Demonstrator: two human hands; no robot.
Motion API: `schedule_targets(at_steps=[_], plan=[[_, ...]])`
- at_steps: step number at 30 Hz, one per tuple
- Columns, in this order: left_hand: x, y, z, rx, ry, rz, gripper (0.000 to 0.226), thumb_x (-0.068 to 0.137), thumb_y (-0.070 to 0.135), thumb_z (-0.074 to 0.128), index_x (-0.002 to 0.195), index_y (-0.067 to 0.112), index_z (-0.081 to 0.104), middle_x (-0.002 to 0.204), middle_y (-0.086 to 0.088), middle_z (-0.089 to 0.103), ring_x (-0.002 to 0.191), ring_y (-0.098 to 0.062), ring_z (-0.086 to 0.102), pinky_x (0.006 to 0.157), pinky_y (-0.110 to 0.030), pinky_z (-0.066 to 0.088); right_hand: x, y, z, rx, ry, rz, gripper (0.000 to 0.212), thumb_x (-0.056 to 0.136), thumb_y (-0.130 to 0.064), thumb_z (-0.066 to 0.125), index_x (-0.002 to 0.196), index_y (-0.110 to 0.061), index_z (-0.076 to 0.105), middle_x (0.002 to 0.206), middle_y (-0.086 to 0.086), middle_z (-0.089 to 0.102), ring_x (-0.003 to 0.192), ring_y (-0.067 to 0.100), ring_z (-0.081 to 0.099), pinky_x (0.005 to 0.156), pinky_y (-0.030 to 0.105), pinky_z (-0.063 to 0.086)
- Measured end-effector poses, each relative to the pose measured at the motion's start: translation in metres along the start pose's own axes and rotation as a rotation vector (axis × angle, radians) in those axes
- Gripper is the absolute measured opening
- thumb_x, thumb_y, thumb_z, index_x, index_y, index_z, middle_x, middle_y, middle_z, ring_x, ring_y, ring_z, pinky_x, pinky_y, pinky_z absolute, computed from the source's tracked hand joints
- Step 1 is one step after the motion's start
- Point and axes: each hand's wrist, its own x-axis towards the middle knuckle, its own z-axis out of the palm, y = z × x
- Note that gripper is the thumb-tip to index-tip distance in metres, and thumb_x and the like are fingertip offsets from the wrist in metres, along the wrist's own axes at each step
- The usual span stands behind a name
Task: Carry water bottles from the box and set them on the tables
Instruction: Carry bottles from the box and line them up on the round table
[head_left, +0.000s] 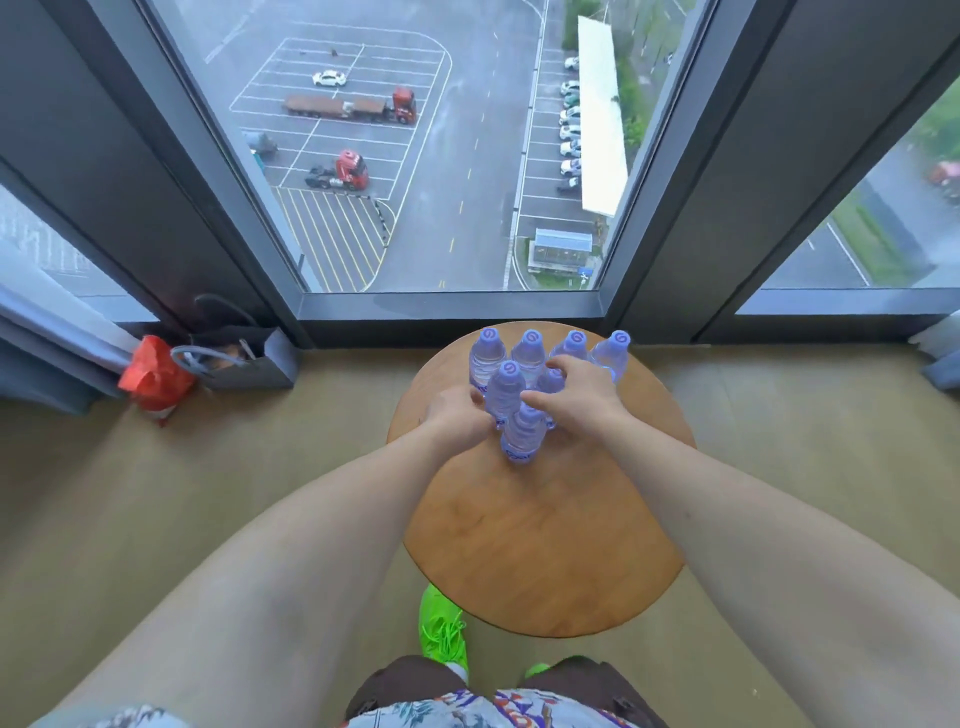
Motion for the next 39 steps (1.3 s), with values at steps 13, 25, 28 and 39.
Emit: schedule_targets(at_steps=[13,25,28,39], plan=[[-0.158,0.035,-0.023,0.18,0.428,0.099,0.047,0.09,0.045,0.058,0.132,0.024,0.062,0.132,-0.008,0.062,0.123,-0.032,0.056,0.097,-0.043,0.051,-0.098,-0.022,-0.053,-0.117,-0.042,-0.384,0.061,0.084,-0.037,0.073,0.141,-0.023,0.058,0.134,0.003,0.067,0.125,0.024,0.059,0.099,0.03,0.044],[-0.348,-0.119,-0.089,0.073,0.778,-0.218,0.041,0.087,0.031,0.061,0.128,0.027,0.06,0.126,-0.008,0.059,0.119,-0.033,0.053,0.093,-0.042,0.051,-0.267,-0.161,0.061,-0.323,-0.255,-0.898,0.055,0.074,-0.043,0.079,0.126,-0.035,0.059,0.119,0.001,0.066,0.116,0.026,0.058,0.093,0.042,0.053],[-0.41,-0.188,-0.098,0.028,0.852,-0.336,0.052,0.087,0.032,0.063,0.138,0.028,0.056,0.132,-0.008,0.057,0.125,-0.033,0.051,0.097,-0.042,0.05,-0.328,-0.198,0.111,-0.385,-0.295,-1.028,0.077,0.076,-0.045,0.08,0.145,-0.03,0.05,0.134,0.004,0.062,0.127,0.03,0.053,0.101,0.041,0.048],[-0.707,-0.459,-0.061,-0.137,0.986,-0.861,0.063,0.091,0.028,0.064,0.152,0.028,0.044,0.148,-0.007,0.048,0.136,-0.032,0.044,0.107,-0.044,0.046,-0.652,-0.287,0.332,-0.499,-0.6,-1.422,0.094,0.079,-0.048,0.082,0.157,-0.029,0.033,0.149,0.008,0.051,0.14,0.03,0.042,0.107,0.041,0.045]])
